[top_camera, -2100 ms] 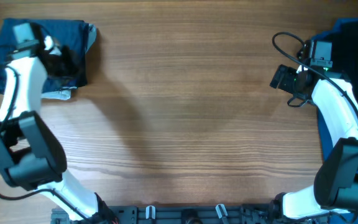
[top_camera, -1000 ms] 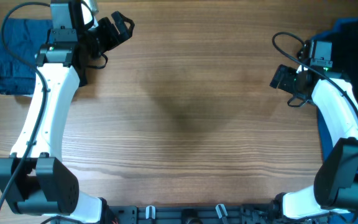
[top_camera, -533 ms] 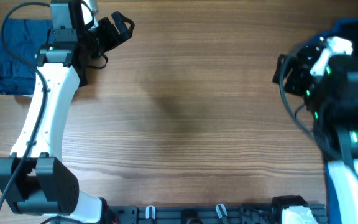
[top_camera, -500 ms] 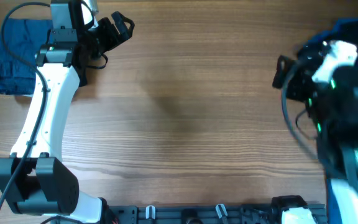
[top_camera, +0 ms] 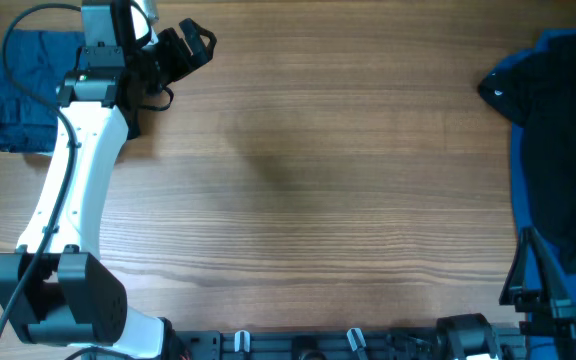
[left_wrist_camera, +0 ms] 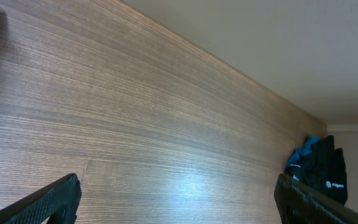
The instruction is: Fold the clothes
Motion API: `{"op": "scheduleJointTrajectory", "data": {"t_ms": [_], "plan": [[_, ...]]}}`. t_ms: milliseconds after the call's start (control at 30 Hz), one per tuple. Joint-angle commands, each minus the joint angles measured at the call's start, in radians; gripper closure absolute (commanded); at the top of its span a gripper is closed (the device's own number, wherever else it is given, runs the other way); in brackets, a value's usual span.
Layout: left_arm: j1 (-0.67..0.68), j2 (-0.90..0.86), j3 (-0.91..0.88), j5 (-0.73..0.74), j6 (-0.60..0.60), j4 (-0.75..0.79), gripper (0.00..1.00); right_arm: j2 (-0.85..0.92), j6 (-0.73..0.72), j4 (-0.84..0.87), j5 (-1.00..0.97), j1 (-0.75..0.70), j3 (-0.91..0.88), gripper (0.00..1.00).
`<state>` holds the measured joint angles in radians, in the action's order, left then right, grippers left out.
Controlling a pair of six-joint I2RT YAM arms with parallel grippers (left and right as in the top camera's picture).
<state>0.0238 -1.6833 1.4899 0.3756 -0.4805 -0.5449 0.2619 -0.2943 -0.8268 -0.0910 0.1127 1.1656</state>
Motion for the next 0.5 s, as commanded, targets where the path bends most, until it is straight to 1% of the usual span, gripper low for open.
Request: {"op": "scheduleJointTrajectory", "data": {"t_ms": [0,67,167,367,467], "plan": [[0.002,-0.005,0.002,0.008,0.002,0.003,0.00,-0.046,-0.066,0.004,-0.014,0.004,-0.051,0.00],[0.002,-0.005,0.002,0.009,0.002,0.003,0.00,-0.080,-0.138,0.008,-0.014,0.004,-0.114,0.00],[0.002,-0.005,0.002,0.008,0.002,0.003,0.00,-0.129,-0.153,0.068,-0.014,0.004,-0.223,0.00],[0.002,-0.005,0.002,0.008,0.002,0.003,0.00,-0.246,-0.153,0.308,-0.014,0.004,-0.475,0.00],[0.002,-0.005,0.002,0.009,0.002,0.003,0.00,-0.257,-0.154,0.428,-0.014,0.004,-0.596,0.00]]}}
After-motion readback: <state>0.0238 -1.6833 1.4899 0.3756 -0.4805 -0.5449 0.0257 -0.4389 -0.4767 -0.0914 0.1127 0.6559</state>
